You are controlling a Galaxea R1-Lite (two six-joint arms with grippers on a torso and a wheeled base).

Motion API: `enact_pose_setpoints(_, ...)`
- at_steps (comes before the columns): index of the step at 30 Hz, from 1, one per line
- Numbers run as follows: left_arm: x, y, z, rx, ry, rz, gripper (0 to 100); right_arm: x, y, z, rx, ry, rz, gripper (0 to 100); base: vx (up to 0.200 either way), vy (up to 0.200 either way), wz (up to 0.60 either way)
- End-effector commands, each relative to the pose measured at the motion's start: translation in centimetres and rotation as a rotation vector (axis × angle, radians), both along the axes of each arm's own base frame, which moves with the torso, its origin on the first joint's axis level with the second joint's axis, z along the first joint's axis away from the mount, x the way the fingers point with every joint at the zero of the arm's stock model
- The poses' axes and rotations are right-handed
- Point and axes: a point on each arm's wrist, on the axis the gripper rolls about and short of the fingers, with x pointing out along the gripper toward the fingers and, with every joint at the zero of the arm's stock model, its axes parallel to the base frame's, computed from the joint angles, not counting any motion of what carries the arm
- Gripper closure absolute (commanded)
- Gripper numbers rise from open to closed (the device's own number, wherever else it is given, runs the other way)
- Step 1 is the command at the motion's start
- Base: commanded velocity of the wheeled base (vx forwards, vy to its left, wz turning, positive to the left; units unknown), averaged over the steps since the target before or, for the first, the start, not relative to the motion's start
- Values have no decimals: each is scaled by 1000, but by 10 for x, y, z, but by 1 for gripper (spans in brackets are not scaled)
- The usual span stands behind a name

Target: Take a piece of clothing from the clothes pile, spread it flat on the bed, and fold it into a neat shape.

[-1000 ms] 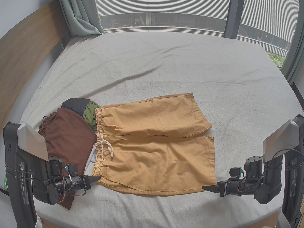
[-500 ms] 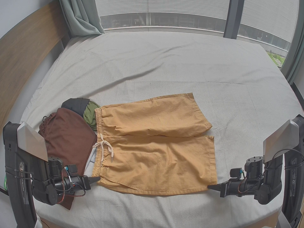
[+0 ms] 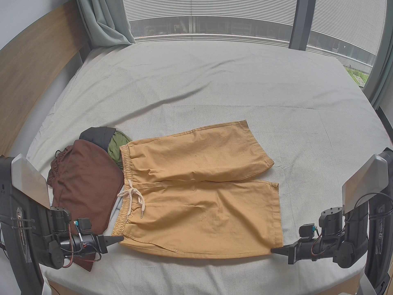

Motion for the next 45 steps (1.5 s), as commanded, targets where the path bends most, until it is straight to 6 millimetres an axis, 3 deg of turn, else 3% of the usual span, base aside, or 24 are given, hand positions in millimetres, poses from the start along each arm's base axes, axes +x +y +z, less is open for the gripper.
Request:
enact_pose_setpoints(1,-15,1,1,26,17,-23,100,-9,-2,0,-22,13,22,100,0,0,0)
enact_pose_setpoints(10,-31,0,-4,81,13,-96,100,-18,-5,0,-41,11,74,100,0,0,0)
enact_pose_setpoints(21,-21,1,-2,80,-36,-98,100,-10,-3,11,5,-48,91,100,0,0,0)
enact_pose_setpoints(35,7,-6,37,-32,-134,-24,100,12,6,44,118,-165,32,100,0,0,0)
enact_pose_setpoints(45,11,-22,72,-138,-168,-16,100,22,8,70,195,-246,0,100,0,0,0)
